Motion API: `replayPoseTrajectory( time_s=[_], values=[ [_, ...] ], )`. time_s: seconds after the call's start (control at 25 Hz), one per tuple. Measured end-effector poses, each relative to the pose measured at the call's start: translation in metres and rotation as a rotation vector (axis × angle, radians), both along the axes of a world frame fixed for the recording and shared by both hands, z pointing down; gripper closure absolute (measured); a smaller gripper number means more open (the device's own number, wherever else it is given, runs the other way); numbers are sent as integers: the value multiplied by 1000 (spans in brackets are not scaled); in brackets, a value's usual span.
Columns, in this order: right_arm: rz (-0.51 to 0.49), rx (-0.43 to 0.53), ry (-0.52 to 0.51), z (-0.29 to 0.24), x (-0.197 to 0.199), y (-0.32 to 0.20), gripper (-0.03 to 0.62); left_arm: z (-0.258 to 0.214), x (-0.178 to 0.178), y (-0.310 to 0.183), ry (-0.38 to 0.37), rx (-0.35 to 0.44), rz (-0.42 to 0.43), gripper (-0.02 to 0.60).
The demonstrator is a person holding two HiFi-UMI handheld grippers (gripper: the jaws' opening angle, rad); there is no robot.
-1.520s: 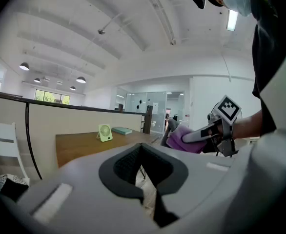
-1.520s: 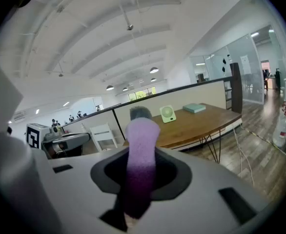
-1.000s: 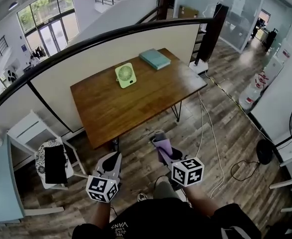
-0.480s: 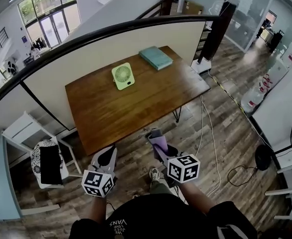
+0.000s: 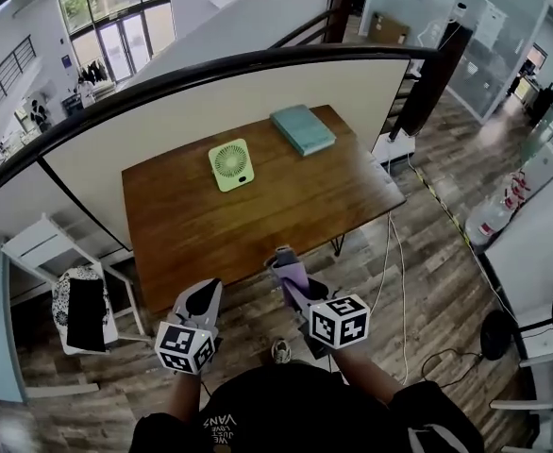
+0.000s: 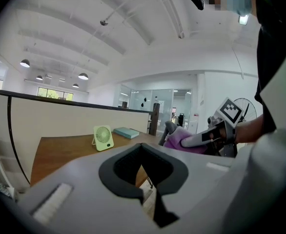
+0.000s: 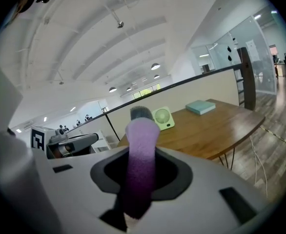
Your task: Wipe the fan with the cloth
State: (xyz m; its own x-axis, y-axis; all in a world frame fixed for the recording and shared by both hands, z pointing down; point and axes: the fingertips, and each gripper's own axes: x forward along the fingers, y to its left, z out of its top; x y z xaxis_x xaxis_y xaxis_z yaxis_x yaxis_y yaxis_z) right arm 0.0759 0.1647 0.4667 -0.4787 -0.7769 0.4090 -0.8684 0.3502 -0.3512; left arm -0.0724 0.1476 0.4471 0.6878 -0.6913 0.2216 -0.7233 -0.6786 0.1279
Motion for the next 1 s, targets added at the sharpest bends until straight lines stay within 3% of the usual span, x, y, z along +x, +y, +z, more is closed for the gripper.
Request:
replayPoseTrajectory(
  time_s=[0.32,0.56,1.0],
  values=[
    [-88,-25,24,11,23,-37,496,15,25,-26,28,-41,-87,571],
    [-113,-48,17,19,17,-61,496,26,18,-45,26,-73,-115,571],
    [-86,-74,40,23,-8,-139,496,32,6,-130,32,-97,-55,571]
  ],
)
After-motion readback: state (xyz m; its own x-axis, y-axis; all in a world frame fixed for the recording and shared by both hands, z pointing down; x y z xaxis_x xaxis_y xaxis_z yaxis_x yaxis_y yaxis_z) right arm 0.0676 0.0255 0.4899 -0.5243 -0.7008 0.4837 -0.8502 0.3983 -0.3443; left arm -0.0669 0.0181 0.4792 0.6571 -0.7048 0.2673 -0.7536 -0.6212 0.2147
